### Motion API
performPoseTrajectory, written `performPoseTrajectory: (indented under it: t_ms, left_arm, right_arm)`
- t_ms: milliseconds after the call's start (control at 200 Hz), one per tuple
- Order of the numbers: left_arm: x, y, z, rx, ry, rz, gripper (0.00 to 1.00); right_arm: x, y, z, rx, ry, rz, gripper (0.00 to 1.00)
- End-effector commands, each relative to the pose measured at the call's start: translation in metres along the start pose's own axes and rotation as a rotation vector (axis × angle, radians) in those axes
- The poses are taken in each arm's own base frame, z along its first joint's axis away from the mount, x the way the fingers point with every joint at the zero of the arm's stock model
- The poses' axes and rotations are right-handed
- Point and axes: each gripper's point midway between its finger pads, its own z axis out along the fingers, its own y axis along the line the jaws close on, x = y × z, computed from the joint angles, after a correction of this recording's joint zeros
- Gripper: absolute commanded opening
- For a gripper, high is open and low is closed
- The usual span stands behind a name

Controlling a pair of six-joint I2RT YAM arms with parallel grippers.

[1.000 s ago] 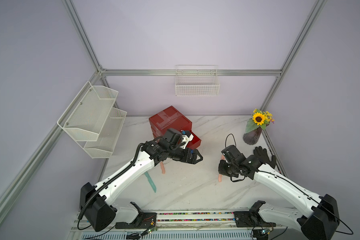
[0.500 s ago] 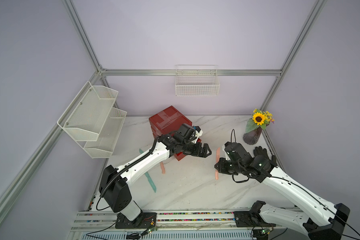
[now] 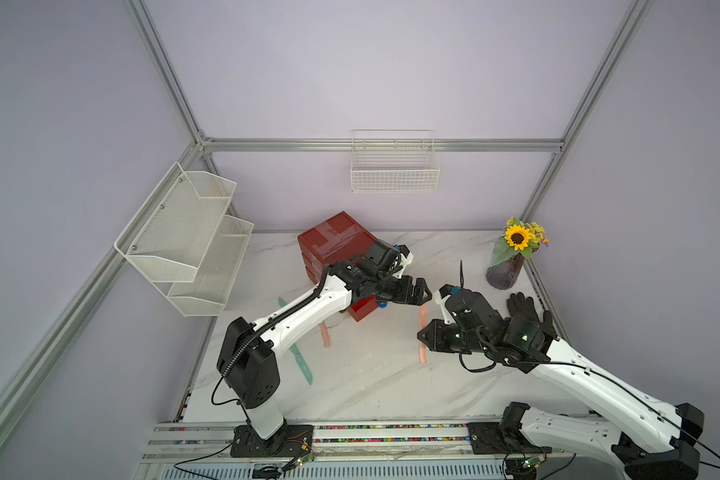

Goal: Place the fruit knives into the drawer by color
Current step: Pick up the fruit knife from the center of the board, then place the fruit knife in the drawer.

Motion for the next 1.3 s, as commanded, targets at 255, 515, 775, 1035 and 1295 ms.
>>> performPoseTrajectory:
  t_ms: [255, 515, 775, 1035, 1295]
  left_arm:
    - [-0.01, -0.034, -0.01, 0.132, -0.044, 0.032, 0.49]
    - [-0.01, -0.047, -0.03, 0.165, -0.062, 0.063, 0.0]
    - [-0.029, -0.024, -0.057, 0.033, -0.073, 0.173, 0.0]
    - [-0.08, 0.017, -0.09, -0.352, -0.197, 0.418, 0.0]
    - [-0.109, 0.042, -0.083, -0.559, -0.244, 0.567, 0.0]
  right_arm:
    - [-0.026, 0.031, -0.007, -0.085, -0.102, -0.023, 0.06]
    - [-0.039, 0.034, -0.012, -0.094, -0.171, 0.001, 0.04]
    - [-0.052, 0.023, -0.058, -0.169, -0.346, 0.115, 0.93]
    - [-0.029, -0.01, -0.078, -0.184, -0.369, 0.198, 0.97]
    - [-0.022, -0.006, -0.065, -0.145, -0.288, 0.171, 0.97]
